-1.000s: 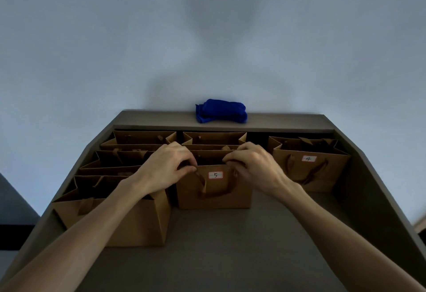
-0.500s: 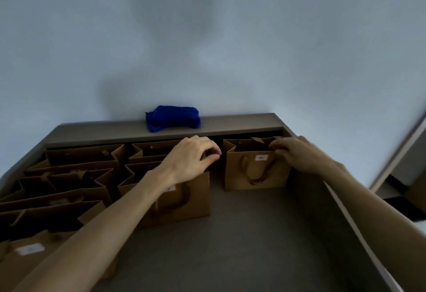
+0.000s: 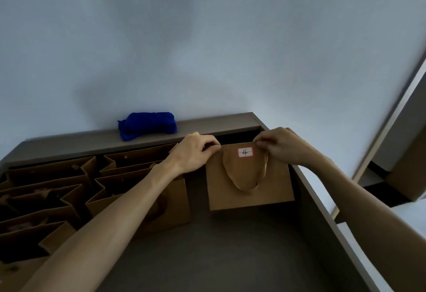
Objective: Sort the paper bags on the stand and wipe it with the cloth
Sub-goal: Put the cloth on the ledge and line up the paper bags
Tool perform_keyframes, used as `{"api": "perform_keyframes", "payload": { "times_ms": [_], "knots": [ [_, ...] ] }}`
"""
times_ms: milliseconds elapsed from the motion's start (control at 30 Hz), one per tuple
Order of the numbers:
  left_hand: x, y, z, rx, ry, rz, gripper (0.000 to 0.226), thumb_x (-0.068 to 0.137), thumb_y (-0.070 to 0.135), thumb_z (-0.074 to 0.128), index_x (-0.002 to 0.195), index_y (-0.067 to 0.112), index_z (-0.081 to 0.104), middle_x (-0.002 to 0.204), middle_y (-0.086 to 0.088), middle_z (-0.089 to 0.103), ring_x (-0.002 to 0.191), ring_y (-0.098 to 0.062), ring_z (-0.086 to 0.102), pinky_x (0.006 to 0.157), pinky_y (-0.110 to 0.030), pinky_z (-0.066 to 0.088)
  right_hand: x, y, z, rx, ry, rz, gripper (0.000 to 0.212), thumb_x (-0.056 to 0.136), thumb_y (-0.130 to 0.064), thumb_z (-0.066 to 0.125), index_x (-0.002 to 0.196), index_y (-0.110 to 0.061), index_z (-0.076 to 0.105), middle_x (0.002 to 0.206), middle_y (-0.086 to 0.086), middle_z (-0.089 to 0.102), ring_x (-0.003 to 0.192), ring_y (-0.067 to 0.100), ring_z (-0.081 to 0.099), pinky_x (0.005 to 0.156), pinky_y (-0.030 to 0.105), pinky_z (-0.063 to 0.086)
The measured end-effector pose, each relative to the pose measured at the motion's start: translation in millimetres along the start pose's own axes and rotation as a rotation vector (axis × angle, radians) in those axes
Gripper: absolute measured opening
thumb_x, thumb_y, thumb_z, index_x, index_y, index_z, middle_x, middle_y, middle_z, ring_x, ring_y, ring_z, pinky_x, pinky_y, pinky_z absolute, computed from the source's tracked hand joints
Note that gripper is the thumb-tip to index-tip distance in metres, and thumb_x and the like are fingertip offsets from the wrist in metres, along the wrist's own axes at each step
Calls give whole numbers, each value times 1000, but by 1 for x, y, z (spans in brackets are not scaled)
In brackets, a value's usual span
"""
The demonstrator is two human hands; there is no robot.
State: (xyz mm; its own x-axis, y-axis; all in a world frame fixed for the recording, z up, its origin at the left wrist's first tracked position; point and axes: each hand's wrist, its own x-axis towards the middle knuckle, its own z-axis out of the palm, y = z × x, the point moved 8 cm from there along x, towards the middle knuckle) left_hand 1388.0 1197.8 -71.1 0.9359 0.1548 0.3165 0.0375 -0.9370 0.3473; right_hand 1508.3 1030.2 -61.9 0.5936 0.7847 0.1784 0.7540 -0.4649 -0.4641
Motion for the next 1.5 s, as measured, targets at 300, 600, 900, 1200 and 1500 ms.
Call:
{"api": "perform_keyframes", "payload": {
  "times_ms": [300, 600, 900, 1200, 1500],
  "knots": [
    [-30, 32, -22, -24, -25, 81, 22, 95, 36, 51, 109, 28, 65, 97, 13, 60, 82, 6, 50, 72, -9, 35, -38, -27, -14, 8, -59, -78, 27, 100, -22, 53, 98, -43, 69, 92, -26, 67, 93, -5, 60, 80, 22, 44],
    [-139, 53, -41, -78, -80, 152, 25, 92, 36, 51, 113, 31, 62, 100, 26, 53, 98, 6, 52, 85, -7, 40, -108, -93, 9, 41, -161, -224, 21, 98, -33, 50, 101, -46, 66, 93, -31, 65, 97, -10, 60, 78, 15, 50],
    [-232, -12, -80, 161, 105, 43, 30, 92, 39, 44, 107, 27, 67, 100, 14, 66, 99, 4, 53, 86, -20, 49, -99, -160, 102, 123, -83, -463, 25, 99, -23, 53, 111, -40, 66, 96, -32, 59, 96, -8, 58, 79, 11, 45],
    [-277, -42, -81, 401, 189, -8, 42, 99, 39, 32, 114, 19, 65, 107, 3, 68, 103, -12, 57, 88, -28, 45, -94, -191, 143, 244, 110, -637, 25, 98, -30, 52, 118, -32, 66, 115, -23, 60, 110, 2, 52, 88, 29, 47],
    [-325, -24, -47, -223, 457, -177, 16, 90, 31, 56, 103, 26, 65, 105, 15, 62, 94, -7, 63, 78, -17, 51, -47, -92, 170, 1046, 283, 133, 46, 99, -54, 36, 136, -35, 53, 141, -10, 53, 127, 11, 52, 106, 40, 42]
  ]
}}
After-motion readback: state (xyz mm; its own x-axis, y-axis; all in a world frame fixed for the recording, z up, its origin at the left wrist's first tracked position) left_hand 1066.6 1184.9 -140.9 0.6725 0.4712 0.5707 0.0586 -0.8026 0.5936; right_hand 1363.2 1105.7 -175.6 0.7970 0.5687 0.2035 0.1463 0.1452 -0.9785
